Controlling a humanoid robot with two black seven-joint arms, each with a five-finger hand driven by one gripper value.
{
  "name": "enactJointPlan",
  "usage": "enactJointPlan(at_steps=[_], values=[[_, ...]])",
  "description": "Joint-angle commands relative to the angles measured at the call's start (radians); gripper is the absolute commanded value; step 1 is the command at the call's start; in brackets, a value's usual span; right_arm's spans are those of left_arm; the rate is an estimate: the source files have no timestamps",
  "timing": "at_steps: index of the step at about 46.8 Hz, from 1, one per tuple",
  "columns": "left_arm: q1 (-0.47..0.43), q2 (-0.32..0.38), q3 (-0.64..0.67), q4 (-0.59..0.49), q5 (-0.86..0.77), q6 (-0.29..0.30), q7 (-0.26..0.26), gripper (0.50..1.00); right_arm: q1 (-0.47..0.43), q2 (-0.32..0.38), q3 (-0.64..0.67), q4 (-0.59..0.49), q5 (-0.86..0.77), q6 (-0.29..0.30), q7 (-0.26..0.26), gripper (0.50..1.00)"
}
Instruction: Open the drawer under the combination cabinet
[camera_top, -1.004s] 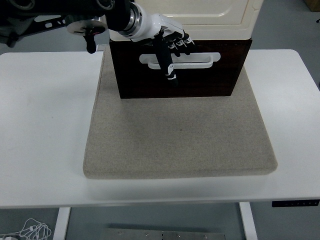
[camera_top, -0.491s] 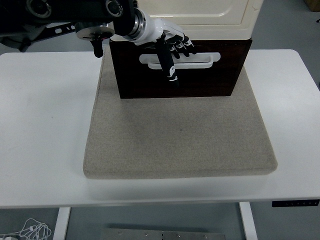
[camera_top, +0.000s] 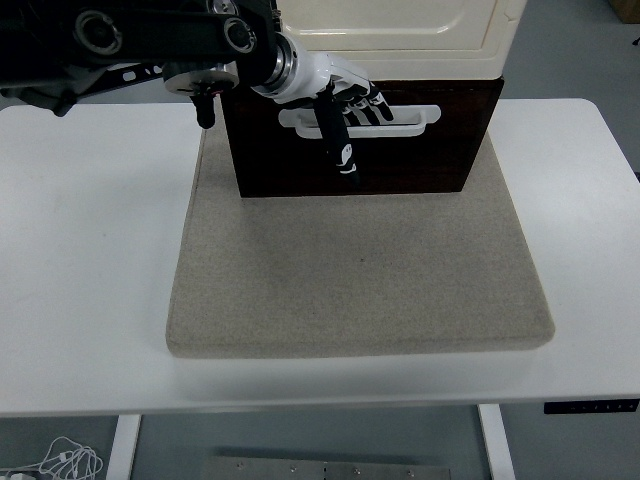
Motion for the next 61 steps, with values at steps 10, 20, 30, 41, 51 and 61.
enactJointPlan(at_steps=[10,20,30,41,51,61], values=[[0.006,-0.003,0.001,0.001,0.001,0.004,0.000,1.000,0.000,0.000,0.000,0.000,0.000,0.000,0.000,0.926],[0.012,-0.003,0.001,0.000,0.001,0.003,-0.002,1.000,0.000,0.000,0.000,0.000,0.000,0.000,0.000,0.926],[0.006,-0.003,-0.001,-0.005,0.001,-0.010,-0.002,1.000,0.000,0.000,0.000,0.000,0.000,0.000,0.000,0.926],[-0.003,0.000,-0.001,-0.008,0.001,-0.033,-0.002,1.000,0.000,0.000,0.000,0.000,0.000,0.000,0.000,0.926],[-0.006,0.005,-0.004,-0.014,0.001,-0.063,-0.002,1.000,0.000,0.000,0.000,0.000,0.000,0.000,0.000,0.926],[-0.022,0.009,-0.008,-0.014,0.000,-0.103,-0.002,1.000,0.000,0.000,0.000,0.000,0.000,0.000,0.000,0.926]])
